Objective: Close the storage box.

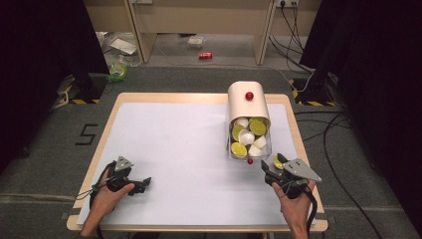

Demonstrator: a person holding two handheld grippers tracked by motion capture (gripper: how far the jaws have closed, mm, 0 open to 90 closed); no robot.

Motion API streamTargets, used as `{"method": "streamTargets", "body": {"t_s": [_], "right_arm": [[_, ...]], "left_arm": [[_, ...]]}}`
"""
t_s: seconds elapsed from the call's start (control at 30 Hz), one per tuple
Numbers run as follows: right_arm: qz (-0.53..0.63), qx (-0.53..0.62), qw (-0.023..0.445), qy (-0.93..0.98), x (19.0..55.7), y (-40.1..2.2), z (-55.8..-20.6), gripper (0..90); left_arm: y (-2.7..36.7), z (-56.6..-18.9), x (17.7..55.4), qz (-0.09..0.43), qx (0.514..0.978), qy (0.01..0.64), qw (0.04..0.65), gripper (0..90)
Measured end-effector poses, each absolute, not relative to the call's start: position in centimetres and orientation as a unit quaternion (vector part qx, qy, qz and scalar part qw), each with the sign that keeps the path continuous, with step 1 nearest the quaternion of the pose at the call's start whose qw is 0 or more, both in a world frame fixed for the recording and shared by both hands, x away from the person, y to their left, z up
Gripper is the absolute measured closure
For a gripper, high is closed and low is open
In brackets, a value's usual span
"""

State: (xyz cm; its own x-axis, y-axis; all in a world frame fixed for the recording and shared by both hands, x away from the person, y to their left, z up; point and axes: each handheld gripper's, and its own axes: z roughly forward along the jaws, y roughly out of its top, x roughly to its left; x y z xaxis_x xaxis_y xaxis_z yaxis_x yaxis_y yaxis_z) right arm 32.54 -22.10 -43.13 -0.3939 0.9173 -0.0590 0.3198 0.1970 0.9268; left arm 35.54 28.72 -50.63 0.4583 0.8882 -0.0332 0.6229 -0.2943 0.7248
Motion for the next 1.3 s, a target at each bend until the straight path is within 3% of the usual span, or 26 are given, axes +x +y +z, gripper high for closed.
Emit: {"method": "streamTargets", "body": {"t_s": [1.3], "right_arm": [[0.46,0.446,0.336,0.69,35.1,-21.0,-42.1,25.7]], "left_arm": [[28.7,-50.6,35.5,0.192,0.781,0.484,0.344,0.0]]}}
